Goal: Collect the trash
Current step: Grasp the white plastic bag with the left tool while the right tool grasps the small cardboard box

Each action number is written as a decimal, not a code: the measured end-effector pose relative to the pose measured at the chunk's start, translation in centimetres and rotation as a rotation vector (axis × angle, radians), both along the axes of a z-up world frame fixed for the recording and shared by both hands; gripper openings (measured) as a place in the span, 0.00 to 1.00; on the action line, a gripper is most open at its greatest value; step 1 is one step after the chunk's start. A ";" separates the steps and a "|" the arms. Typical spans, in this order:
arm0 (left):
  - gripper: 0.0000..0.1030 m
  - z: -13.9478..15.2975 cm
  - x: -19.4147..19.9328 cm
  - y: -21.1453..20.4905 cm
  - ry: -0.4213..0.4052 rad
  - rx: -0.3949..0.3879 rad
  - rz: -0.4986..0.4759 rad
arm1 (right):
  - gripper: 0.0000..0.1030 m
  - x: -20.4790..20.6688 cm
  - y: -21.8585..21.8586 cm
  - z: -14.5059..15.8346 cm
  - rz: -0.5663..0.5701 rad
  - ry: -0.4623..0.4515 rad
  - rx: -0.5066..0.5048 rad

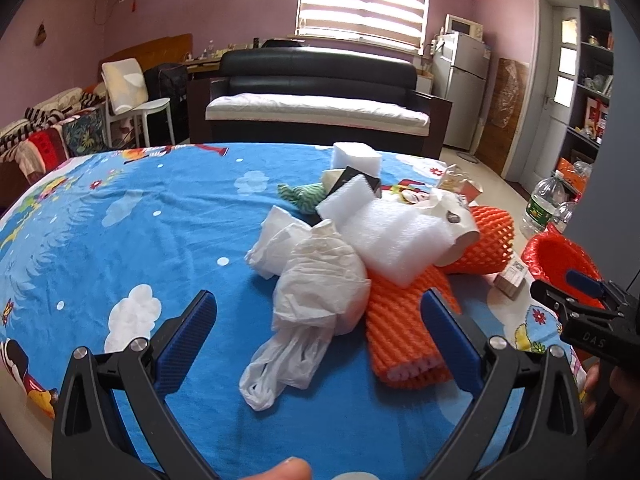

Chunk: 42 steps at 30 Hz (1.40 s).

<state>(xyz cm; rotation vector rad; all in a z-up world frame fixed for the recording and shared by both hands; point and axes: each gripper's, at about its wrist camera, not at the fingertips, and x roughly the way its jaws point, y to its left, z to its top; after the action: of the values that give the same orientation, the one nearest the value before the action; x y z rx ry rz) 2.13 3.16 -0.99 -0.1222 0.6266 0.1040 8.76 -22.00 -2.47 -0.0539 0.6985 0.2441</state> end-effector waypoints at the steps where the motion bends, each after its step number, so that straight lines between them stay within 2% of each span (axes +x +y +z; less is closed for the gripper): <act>1: 0.96 -0.1 0.1 0.3 0.004 -0.003 0.007 | 0.82 0.2 -0.1 -0.2 -0.002 0.012 0.001; 9: 0.96 -0.9 1.3 2.2 0.077 -0.039 0.060 | 0.82 2.9 0.0 -0.9 -0.006 0.086 -0.014; 16: 0.95 -1.1 3.2 2.2 0.120 -0.034 0.015 | 0.82 5.0 0.1 -1.4 0.018 0.136 -0.040; 21: 0.91 -1.5 4.5 1.9 0.152 -0.046 -0.008 | 0.82 6.1 0.0 -1.6 0.026 0.161 -0.055; 28: 0.79 -2.4 5.8 2.2 0.201 -0.094 -0.030 | 0.82 7.6 0.3 -2.3 0.066 0.208 -0.108; 30: 0.79 -2.6 5.9 2.2 0.207 -0.105 -0.033 | 0.82 7.9 0.4 -2.5 0.077 0.216 -0.133; 35: 0.61 -2.9 6.4 2.1 0.223 -0.145 -0.069 | 0.82 8.2 0.8 -3.2 0.108 0.234 -0.181; 39: 0.51 -2.8 6.4 1.8 0.219 -0.145 -0.083 | 0.82 8.5 1.0 -3.6 0.119 0.252 -0.188; 42: 0.46 -2.4 6.1 1.6 0.205 -0.141 -0.082 | 0.68 8.8 0.7 -3.7 0.121 0.268 -0.154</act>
<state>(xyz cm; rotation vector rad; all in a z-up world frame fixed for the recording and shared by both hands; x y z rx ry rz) 8.24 4.76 -3.43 -0.2239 0.8427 -0.0075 17.59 -21.35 -6.16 -0.2140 0.9816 0.3164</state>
